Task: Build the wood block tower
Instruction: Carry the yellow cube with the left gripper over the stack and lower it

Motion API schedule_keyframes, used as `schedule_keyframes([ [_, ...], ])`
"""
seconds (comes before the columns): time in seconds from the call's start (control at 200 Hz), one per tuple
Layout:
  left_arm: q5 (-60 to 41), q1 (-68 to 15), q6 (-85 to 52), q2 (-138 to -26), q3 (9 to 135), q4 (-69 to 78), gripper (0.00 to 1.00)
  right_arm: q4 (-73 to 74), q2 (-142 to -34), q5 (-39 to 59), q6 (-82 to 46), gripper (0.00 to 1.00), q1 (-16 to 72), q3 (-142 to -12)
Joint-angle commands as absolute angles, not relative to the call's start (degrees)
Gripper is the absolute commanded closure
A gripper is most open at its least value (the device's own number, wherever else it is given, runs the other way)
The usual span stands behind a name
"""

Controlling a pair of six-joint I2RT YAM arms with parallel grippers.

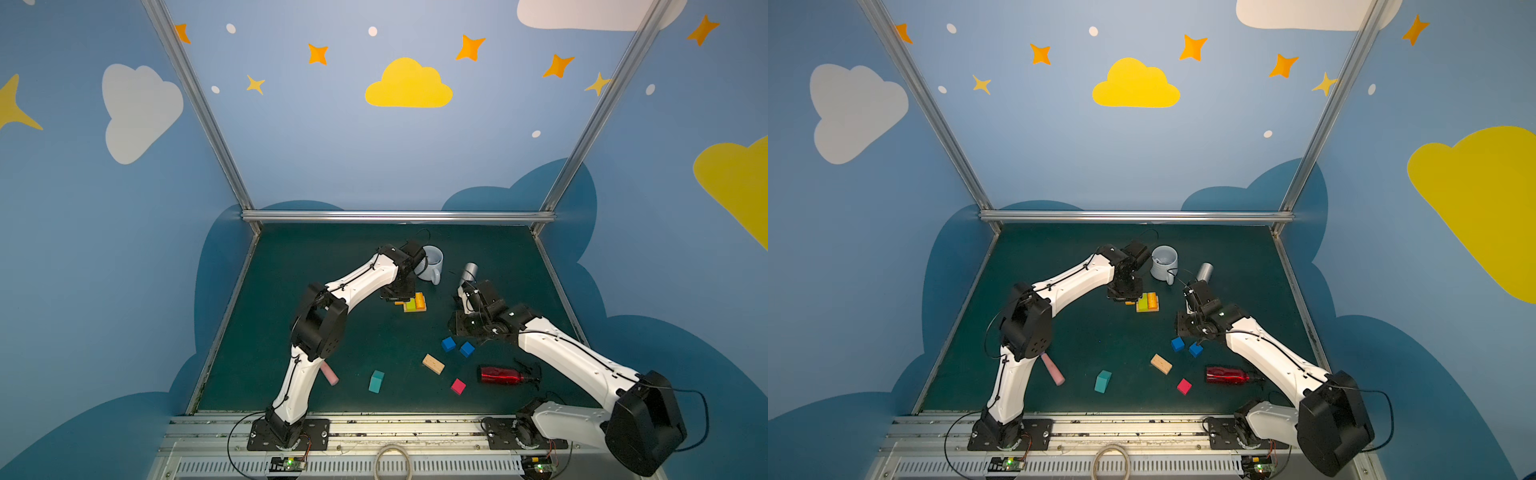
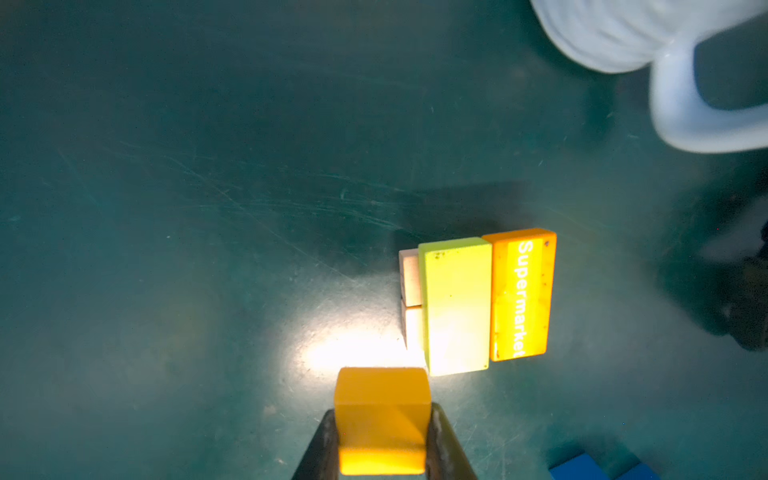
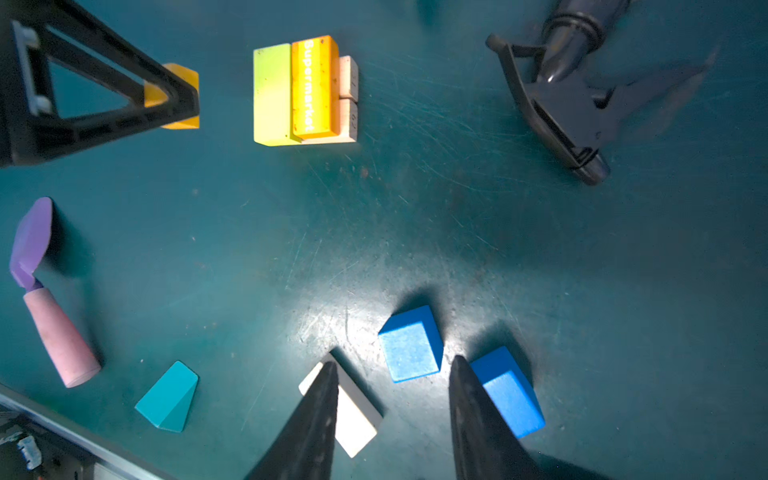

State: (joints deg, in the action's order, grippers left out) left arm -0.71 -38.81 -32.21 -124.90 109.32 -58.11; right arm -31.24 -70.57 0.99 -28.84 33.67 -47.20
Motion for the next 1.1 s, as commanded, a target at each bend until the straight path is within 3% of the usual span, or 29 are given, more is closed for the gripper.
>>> schedule_keyframes([
  [0.0,0.16,-39.37,-33.95,-127.17,113.30,-62.49,0.76,-30.86,-70.43,1.19,-27.38,0.57,33.13,-46.51],
  [0.526,3.54,-41.69,-39.44,-137.07,126.13,-68.44,0.77,-27.68,-70.10,3.93,-26.89,0.57,30.86,-43.31],
  [1.096,4.31,-41.89,-41.11,-139.80,129.15,-69.08,0.75,-26.06,-69.91,5.72,-27.12,0.57,29.14,-41.05],
])
